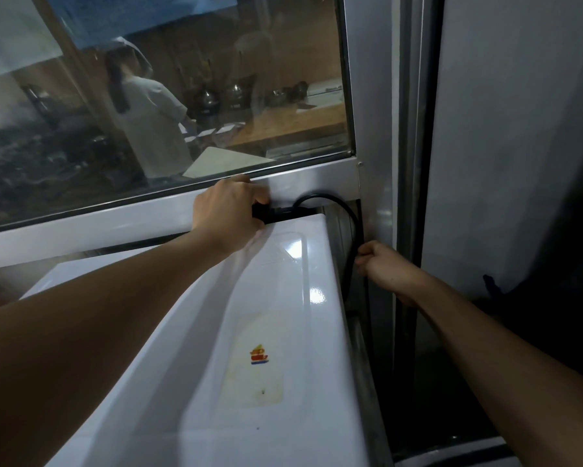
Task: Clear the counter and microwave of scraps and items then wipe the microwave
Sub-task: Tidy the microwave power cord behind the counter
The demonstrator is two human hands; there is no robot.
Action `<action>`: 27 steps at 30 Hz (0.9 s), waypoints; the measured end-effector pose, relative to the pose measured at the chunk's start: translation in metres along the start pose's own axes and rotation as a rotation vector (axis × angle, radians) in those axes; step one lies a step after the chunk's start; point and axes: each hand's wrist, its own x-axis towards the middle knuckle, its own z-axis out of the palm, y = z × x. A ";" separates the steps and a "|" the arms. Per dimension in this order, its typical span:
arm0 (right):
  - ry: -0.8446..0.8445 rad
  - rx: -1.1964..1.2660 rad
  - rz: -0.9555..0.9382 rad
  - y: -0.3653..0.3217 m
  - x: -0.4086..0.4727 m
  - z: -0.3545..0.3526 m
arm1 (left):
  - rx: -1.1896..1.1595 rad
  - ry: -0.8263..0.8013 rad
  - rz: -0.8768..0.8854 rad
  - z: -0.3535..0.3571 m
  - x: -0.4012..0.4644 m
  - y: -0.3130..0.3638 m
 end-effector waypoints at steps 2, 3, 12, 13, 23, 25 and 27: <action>-0.001 -0.003 0.003 0.000 -0.002 -0.001 | -0.001 -0.004 0.001 -0.002 0.000 -0.001; 0.000 -0.002 0.004 0.000 -0.002 -0.001 | -0.002 -0.007 -0.001 -0.002 -0.001 -0.001; 0.024 0.012 0.019 0.000 -0.007 -0.005 | -0.086 -0.012 -0.061 -0.001 -0.002 -0.001; 0.031 0.018 0.021 0.000 -0.007 -0.005 | -0.091 -0.012 -0.066 -0.001 -0.002 -0.001; 0.036 0.045 0.029 0.001 -0.011 -0.007 | -0.101 -0.012 -0.098 -0.002 -0.003 -0.002; 0.036 0.053 0.028 0.002 -0.012 -0.008 | -0.099 -0.016 -0.099 -0.002 -0.003 -0.001; 0.047 0.047 0.026 0.002 -0.013 -0.009 | -0.111 -0.023 -0.100 -0.002 -0.003 0.000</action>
